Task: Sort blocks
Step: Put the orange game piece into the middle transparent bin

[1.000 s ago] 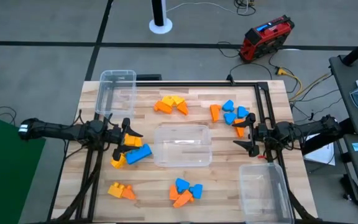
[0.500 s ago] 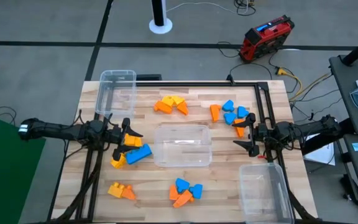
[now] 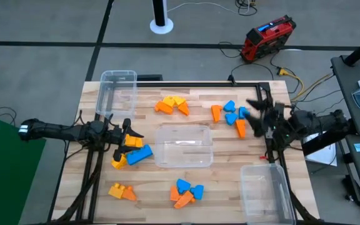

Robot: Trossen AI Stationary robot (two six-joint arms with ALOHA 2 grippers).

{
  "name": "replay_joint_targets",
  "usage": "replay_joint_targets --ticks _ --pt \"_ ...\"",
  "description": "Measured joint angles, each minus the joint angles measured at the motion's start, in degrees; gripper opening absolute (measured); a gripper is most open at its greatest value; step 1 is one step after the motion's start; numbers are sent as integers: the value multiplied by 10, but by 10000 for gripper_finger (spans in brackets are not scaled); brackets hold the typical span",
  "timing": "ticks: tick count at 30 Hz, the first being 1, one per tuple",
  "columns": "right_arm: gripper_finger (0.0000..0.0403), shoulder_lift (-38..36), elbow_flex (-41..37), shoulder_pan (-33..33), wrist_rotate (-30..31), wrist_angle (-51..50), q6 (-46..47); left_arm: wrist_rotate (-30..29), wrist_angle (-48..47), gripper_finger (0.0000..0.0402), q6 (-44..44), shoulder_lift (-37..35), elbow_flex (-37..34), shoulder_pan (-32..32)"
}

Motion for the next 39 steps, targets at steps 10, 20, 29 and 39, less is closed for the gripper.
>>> replay_joint_targets --ticks 10,20,29,39 --pt "347 246 269 -14 142 -33 107 -154 160 233 -168 3 -1 1" --pt "347 398 554 -88 163 -466 366 -190 439 233 -209 7 54 4" --pt "347 485 695 -228 4 -749 505 -312 -16 233 -148 99 314 5" --pt "347 609 783 -381 -180 -876 415 -292 -515 233 -365 235 536 108"
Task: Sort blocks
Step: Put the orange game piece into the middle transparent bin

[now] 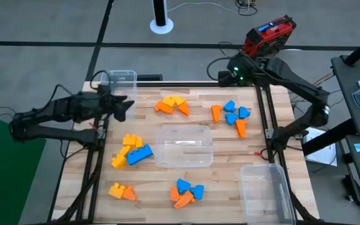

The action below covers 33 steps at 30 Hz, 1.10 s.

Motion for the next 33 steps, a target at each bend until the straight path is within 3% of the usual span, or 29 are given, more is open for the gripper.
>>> replay_joint_targets --ticks 2,6,9,12,22,28,33 --pt "347 26 24 -15 0 -42 -5 100 50 233 33 25 11 38" --pt "347 70 75 -45 4 -72 -57 316 239 233 101 88 15 105" --pt "347 104 111 -57 6 -60 -110 422 283 233 106 138 15 162" --pt "347 135 137 -58 4 -37 -137 487 282 233 105 178 15 206" --pt "347 214 173 -55 -37 -11 -213 490 378 233 99 218 15 235" --pt "347 252 173 -58 -47 42 -276 490 387 233 92 214 15 236" --pt "347 275 173 -56 -62 19 -291 490 387 233 103 211 15 236"
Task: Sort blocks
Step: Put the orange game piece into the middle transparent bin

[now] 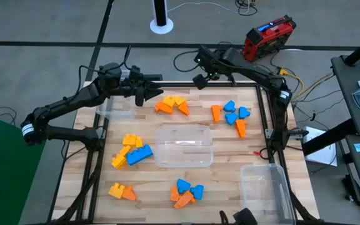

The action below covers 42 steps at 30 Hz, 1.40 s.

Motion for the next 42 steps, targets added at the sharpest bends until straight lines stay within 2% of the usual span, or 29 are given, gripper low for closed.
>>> replay_joint_targets --ticks 2,7,9,15,20,23,29,35,42 --pt "347 9 0 0 2 -16 16 -13 0 233 -7 0 0 0" --pt "347 28 0 -2 4 -40 53 -112 -25 233 -71 0 0 8" --pt "347 34 0 -3 5 -40 57 -121 -36 233 -82 0 0 12" --pt "347 42 0 -12 5 -42 85 -121 -120 233 -137 -1 0 25" --pt "347 42 0 -12 -12 -47 111 -121 -205 233 -148 -2 0 47" --pt "347 42 0 -11 -14 -64 134 -116 -195 233 -131 -2 0 70" --pt "347 41 -7 -10 -42 -108 185 -39 -132 233 -93 -1 0 120" --pt "347 49 -24 -19 -45 -108 212 -36 -132 233 -40 -1 0 154" --pt "347 88 -36 -17 -87 -110 213 -20 -107 233 -31 -2 0 175"
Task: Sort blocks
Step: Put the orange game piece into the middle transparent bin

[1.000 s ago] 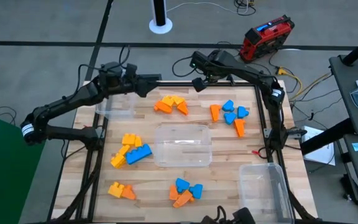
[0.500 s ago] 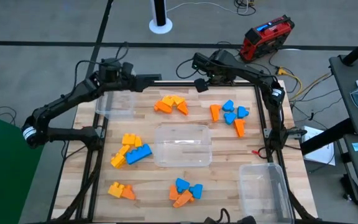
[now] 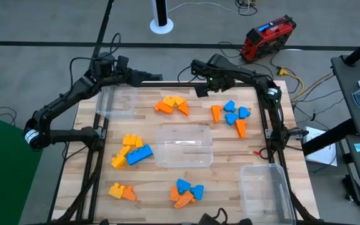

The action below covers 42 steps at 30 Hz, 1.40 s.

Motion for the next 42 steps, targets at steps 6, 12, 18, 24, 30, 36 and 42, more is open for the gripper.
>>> replay_joint_targets --ticks 6,12,18,24,30,36,42 --pt "347 22 3 6 -13 -1 -1 10 6 233 9 -5 0 3" --pt "347 38 -8 5 -15 -4 -3 10 7 233 11 -5 0 3" --pt "347 42 -49 5 -12 -28 7 9 8 233 12 -5 0 6" --pt "348 26 -105 6 -44 -4 10 9 8 233 26 -5 0 8" --pt "348 20 -150 26 -69 41 9 8 8 233 26 -5 0 8" --pt "348 20 -185 36 -74 94 14 8 8 233 34 -5 0 8" --pt "348 20 -208 36 -74 132 17 8 8 233 34 -5 0 8"
